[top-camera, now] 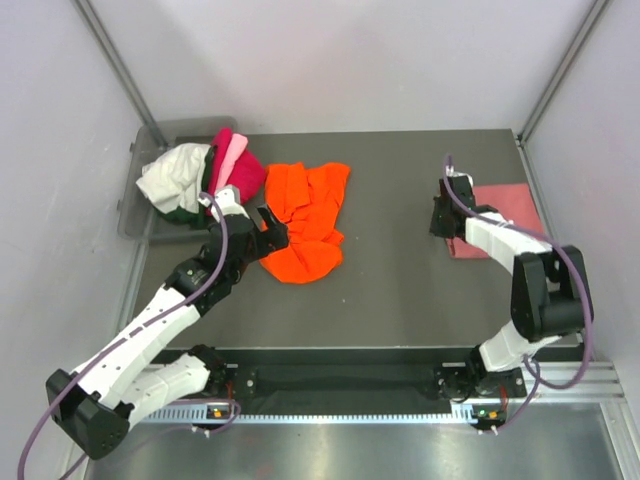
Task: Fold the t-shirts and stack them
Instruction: Flatten the tshirt out
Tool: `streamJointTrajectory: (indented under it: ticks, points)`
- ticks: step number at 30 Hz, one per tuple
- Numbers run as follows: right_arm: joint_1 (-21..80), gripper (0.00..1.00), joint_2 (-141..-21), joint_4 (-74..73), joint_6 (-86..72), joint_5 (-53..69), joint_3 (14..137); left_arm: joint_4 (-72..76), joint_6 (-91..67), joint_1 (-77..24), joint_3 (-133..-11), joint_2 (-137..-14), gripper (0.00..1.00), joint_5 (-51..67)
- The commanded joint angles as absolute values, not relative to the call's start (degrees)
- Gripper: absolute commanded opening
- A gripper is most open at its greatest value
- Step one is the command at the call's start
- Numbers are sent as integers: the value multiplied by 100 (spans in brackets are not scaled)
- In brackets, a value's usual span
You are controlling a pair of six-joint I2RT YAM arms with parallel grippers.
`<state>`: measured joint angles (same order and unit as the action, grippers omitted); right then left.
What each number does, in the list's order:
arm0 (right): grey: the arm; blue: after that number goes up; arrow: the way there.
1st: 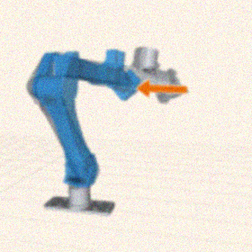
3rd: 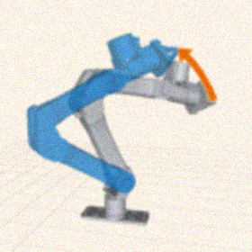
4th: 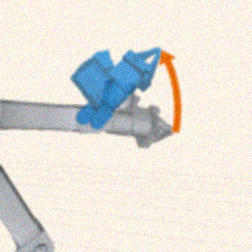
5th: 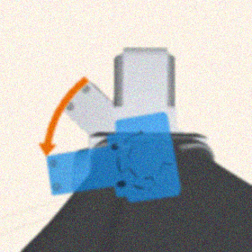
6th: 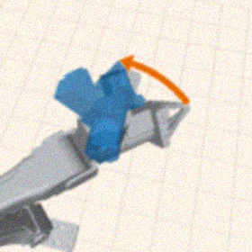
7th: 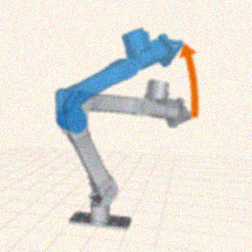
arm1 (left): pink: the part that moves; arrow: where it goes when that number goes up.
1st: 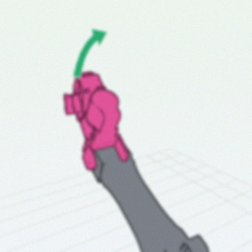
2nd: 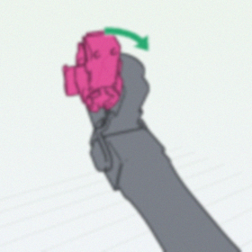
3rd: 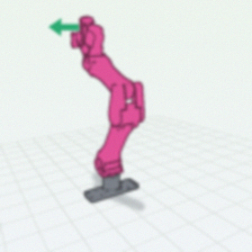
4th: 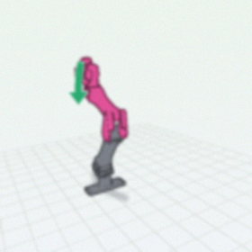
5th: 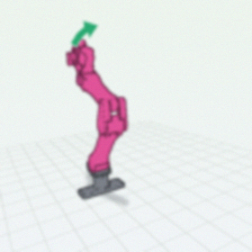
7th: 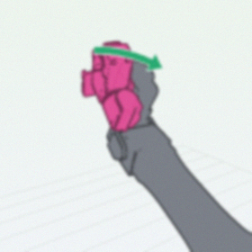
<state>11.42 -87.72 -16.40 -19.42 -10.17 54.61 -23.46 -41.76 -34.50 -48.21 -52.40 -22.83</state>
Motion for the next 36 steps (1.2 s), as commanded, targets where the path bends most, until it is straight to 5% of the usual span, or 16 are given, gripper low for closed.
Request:
streamJointTrajectory:
  ticks: [1,14,27,30,33,36]
  points:
    - [950,0,-9210,-2092,-1775,-809,5949,-2030,-3815,-3437,-4834,-5352,99,-2206]
    - [378,0,-10511,-2470,-1942,-1054,6609,-1969,-3595,-3437,-4878,-5571,99,-2452]
    - [-422,0,-9731,-2453,-2110,-1346,6390,-1380,-3234,-3437,-4544,-6398,96,-2567]
    - [-247,11,-9247,-2110,-1846,-600,6118,-1441,-3322,-3445,-4544,-6618,94,-2549]
    - [-44,48,-8554,-1532,-1696,357,5583,-1136,-3217,-3437,-4369,-6758,93,-2557]
    - [263,53,-8298,-1345,-1696,772,5327,-985,-3190,-3437,-4307,-6978,89,-2671]
